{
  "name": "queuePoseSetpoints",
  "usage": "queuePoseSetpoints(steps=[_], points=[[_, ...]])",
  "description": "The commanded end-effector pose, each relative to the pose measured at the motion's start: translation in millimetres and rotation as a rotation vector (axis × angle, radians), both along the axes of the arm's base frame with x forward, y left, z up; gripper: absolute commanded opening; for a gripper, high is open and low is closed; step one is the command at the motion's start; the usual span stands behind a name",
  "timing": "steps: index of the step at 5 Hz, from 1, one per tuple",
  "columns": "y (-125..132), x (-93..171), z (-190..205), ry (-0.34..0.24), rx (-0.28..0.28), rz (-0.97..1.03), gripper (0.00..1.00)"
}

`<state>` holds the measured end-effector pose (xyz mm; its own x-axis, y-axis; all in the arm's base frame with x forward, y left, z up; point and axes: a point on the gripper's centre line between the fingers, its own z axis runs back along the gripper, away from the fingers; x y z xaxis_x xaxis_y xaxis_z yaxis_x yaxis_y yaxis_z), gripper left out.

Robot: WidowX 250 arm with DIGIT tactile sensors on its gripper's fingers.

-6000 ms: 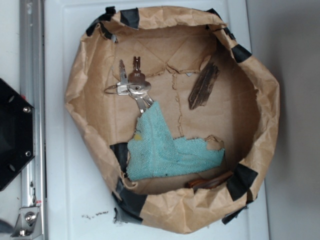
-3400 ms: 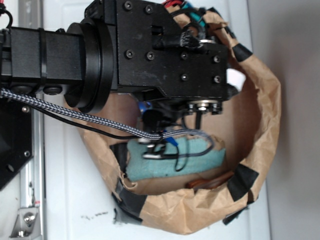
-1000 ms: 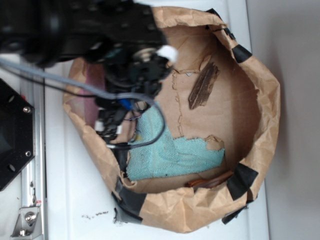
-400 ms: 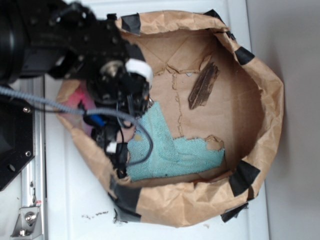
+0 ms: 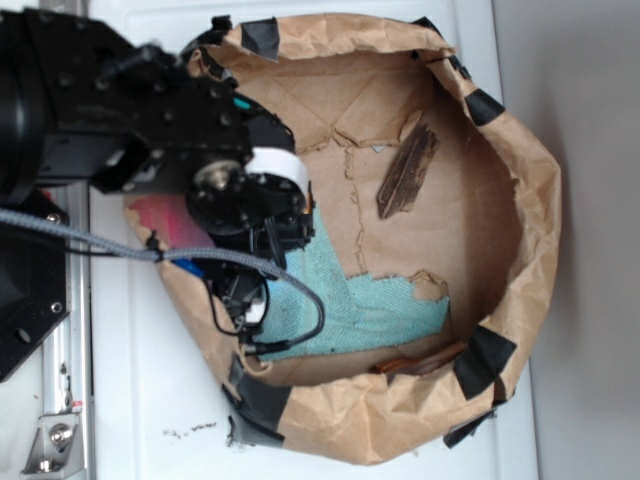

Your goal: Grab the silver keys.

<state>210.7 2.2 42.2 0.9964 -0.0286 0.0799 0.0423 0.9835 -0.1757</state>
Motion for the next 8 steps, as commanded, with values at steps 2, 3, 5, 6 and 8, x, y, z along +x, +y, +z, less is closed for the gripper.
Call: queuePoseSetpoints(steps=[2, 3, 5, 6, 8], points=[[23, 20, -9, -0.187, 0.099, 0.027, 1.00], [35, 30, -13, -0.142, 0.147, 0.009, 1.00], [48, 21, -8, -0.098, 0.186, -0.009, 1.00], [54, 12, -8, -0.069, 0.204, -0.041, 1.00], [50, 7, -19, -0.097, 0.240, -0.045, 1.00]])
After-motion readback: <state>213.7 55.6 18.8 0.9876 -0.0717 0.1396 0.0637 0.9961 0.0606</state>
